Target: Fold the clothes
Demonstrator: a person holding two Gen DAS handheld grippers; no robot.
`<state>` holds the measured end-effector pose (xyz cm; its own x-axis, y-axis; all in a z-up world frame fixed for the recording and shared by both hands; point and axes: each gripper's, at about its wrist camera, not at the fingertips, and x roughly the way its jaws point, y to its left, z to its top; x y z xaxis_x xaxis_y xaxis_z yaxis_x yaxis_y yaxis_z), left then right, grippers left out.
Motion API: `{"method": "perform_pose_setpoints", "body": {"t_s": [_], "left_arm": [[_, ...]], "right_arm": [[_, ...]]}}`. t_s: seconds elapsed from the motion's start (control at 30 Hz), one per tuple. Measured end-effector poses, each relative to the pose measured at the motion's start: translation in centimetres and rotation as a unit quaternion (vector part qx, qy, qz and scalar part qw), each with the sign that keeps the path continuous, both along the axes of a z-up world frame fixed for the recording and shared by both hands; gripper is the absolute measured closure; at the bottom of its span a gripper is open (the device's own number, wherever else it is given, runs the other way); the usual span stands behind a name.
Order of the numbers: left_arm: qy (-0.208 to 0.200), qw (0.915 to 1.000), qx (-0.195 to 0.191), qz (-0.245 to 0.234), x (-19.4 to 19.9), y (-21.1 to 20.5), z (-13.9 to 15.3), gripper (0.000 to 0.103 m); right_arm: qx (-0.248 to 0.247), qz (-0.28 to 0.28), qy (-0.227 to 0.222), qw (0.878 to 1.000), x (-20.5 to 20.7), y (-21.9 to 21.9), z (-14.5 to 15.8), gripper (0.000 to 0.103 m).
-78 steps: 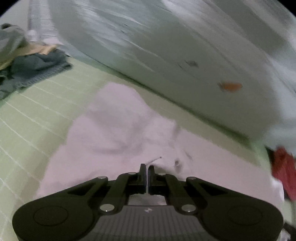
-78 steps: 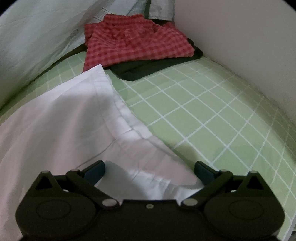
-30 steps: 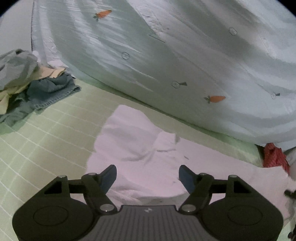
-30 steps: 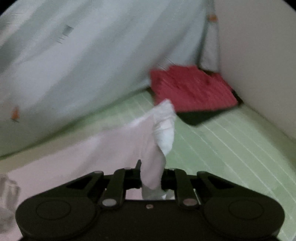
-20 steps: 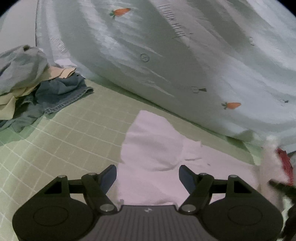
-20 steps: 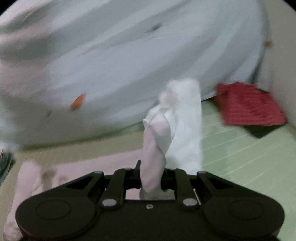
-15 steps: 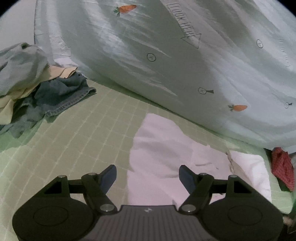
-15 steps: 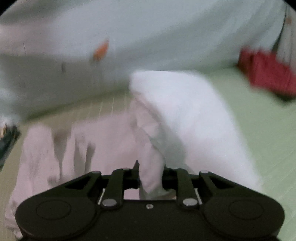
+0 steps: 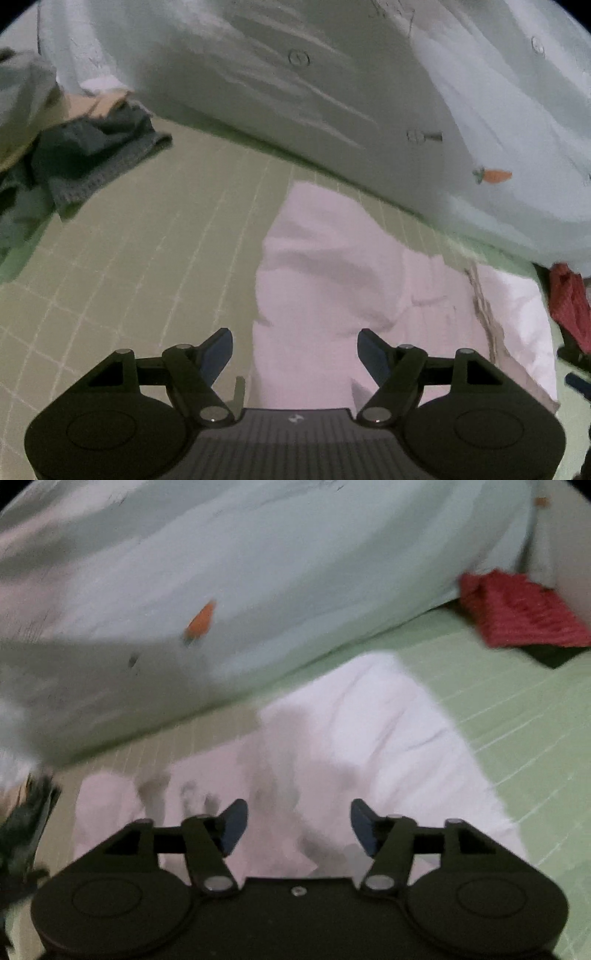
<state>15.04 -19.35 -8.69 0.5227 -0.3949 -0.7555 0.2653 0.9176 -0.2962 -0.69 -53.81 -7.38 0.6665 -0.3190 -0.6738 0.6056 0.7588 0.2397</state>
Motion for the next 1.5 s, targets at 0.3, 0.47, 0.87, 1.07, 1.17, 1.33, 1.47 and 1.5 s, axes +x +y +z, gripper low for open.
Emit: {"method": "perform_pose_setpoints", "body": {"t_s": [0.3,0.47,0.87,1.07,1.17,1.33,1.47,1.5], "left_arm": [[0.026,0.9996,0.009,0.009,0.1,0.0,-1.4,0.028],[0.043,0.9990,0.008,0.011,1.1,0.0,-2.3,0.028],[0.081,0.9964,-0.016,-0.022,2.9,-0.8,-4.7,0.028],[0.095,0.9939,-0.049,-0.027,2.6,-0.8,-5.3,0.059],[0.096,0.9939,-0.051,-0.018,2.6,-0.5,-5.1,0.097],[0.047,0.9943,-0.079,-0.053,1.3,-1.0,-1.7,0.099],[-0.010,0.9926,-0.070,-0.099,-0.5,-3.8,2.5,0.099],[-0.017,0.9914,-0.072,-0.108,-0.9,-4.7,3.1,0.099]], "right_arm": [[-0.058,-0.018,0.104,0.993,1.0,-0.8,-3.0,0.015],[-0.047,0.051,0.164,0.984,1.9,2.9,-6.0,0.015],[-0.040,0.053,0.157,0.985,0.8,3.0,-5.4,0.011],[-0.030,0.010,0.113,0.993,-0.1,1.4,-3.9,0.011],[-0.029,-0.004,0.101,0.994,-0.8,0.9,-3.5,0.011],[-0.018,-0.021,0.079,0.996,-2.3,0.0,-3.2,0.011],[-0.009,-0.036,0.062,0.997,-3.5,-0.7,-2.9,0.011],[-0.007,-0.039,0.058,0.998,-3.8,-0.9,-2.9,0.011]]}}
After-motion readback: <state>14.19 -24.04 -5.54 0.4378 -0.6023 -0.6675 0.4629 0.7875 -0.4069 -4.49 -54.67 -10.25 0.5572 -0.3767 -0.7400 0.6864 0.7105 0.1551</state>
